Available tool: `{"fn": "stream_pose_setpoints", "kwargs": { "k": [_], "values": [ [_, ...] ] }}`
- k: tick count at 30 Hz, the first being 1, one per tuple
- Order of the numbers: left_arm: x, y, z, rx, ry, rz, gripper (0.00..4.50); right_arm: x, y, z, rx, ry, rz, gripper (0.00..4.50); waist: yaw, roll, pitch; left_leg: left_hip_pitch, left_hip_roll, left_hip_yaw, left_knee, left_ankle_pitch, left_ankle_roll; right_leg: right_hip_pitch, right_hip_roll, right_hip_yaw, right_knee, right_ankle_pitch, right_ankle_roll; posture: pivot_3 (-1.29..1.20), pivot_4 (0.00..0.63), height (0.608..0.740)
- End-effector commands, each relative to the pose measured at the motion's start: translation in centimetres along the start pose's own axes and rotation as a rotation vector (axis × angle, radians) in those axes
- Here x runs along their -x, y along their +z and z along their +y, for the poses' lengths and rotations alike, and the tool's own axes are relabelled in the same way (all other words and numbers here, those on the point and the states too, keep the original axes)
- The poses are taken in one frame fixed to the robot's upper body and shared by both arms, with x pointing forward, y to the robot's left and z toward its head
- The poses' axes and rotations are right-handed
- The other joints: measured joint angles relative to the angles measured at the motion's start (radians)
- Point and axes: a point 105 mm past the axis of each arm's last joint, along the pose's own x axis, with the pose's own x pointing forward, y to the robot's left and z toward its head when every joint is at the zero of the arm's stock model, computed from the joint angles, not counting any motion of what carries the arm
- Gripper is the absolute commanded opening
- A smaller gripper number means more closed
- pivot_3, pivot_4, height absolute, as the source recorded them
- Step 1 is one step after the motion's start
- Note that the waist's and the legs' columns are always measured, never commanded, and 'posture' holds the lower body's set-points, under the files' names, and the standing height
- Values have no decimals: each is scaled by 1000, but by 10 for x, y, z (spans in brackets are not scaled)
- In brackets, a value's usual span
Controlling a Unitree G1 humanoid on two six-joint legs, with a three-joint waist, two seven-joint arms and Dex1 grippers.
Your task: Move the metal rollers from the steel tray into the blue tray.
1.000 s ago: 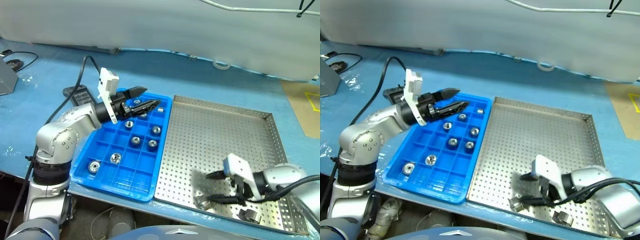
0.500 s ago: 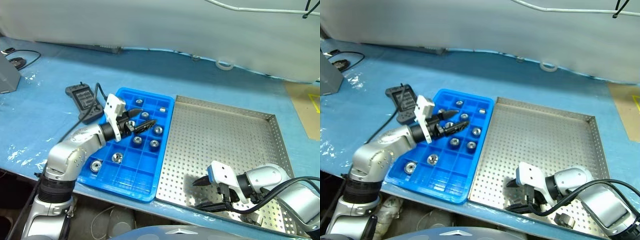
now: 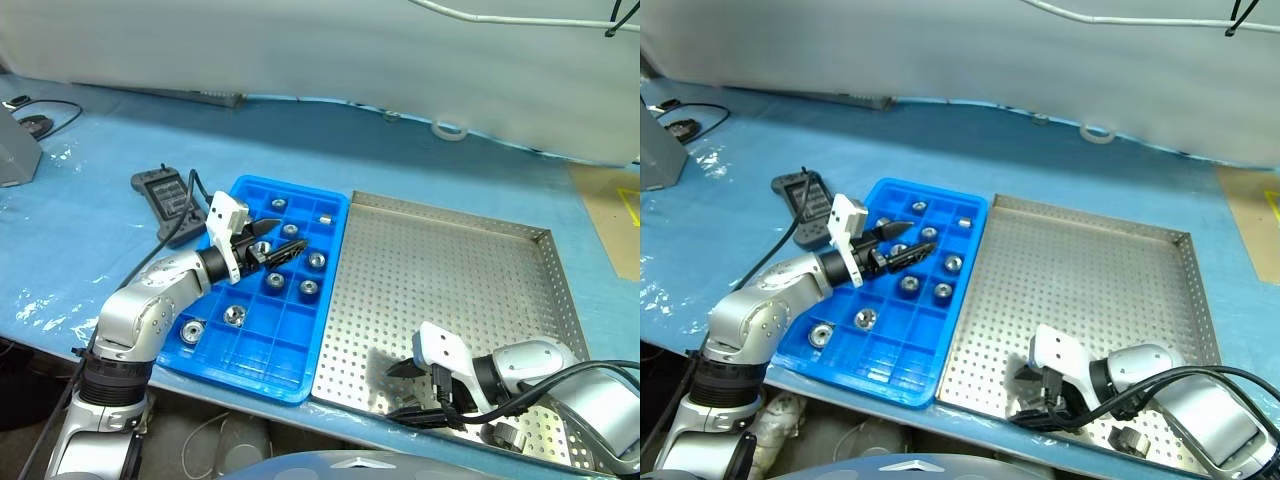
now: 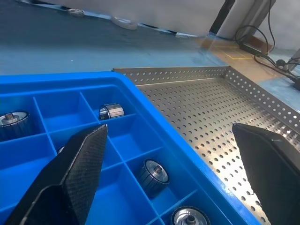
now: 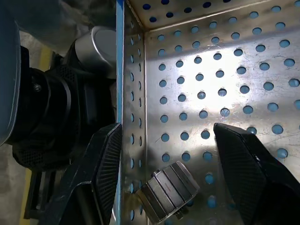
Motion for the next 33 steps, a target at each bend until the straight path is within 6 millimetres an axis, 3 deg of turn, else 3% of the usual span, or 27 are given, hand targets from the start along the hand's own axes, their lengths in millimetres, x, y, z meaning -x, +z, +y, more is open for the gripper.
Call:
{"fn": "stream_pose_setpoints", "kwargs": {
  "k": [1,6,13,15,17,19,27,30,33],
  "values": [
    [3,13,-1,-39,3,-44,4500,-1,-2,4,5,-18,14,3251,0,0,0,0,0,0,0,0,0,0,0,0,0,0,0,-18,150,740],
    [7,13,-3,-47,0,-37,4500,-4,-8,6,14,-47,51,3251,0,1,0,0,0,0,0,0,0,1,0,0,0,0,0,-13,150,740],
    [6,12,-7,-43,-17,-37,4500,1,7,11,-19,-78,3,3251,0,1,0,0,0,0,0,0,-1,0,0,0,0,0,0,-39,150,740],
    [5,12,-7,-36,-21,-40,4500,2,14,14,-43,-77,-31,3251,0,1,0,0,0,0,0,0,-1,0,0,0,0,0,0,-41,150,740],
    [3,12,-7,-27,-23,-42,4500,6,46,14,-180,-60,-241,3251,-2,0,0,0,0,0,-1,1,-2,0,0,0,0,0,0,-44,150,740],
    [2,12,-7,-22,-25,-42,4500,9,60,16,-215,-42,-305,3251,-3,2,1,1,0,0,-1,0,-1,0,0,0,-1,0,1,-49,150,740],
    [1,11,-8,-30,-29,-38,4500,6,27,14,-164,-183,-58,3251,8,4,0,0,-2,-1,-1,1,-4,0,0,1,-3,3,5,-47,150,740],
    [2,11,-8,-33,-29,-33,4500,7,25,9,-171,-243,-71,3251,6,4,0,0,-2,-1,-1,1,-4,1,0,1,-4,4,17,-47,150,740],
    [2,10,-8,-34,-31,-29,4500,5,27,18,-154,-223,-66,3251,6,4,0,1,-2,-2,-3,2,-6,1,0,2,-3,-2,30,-50,150,740]
  ]
}}
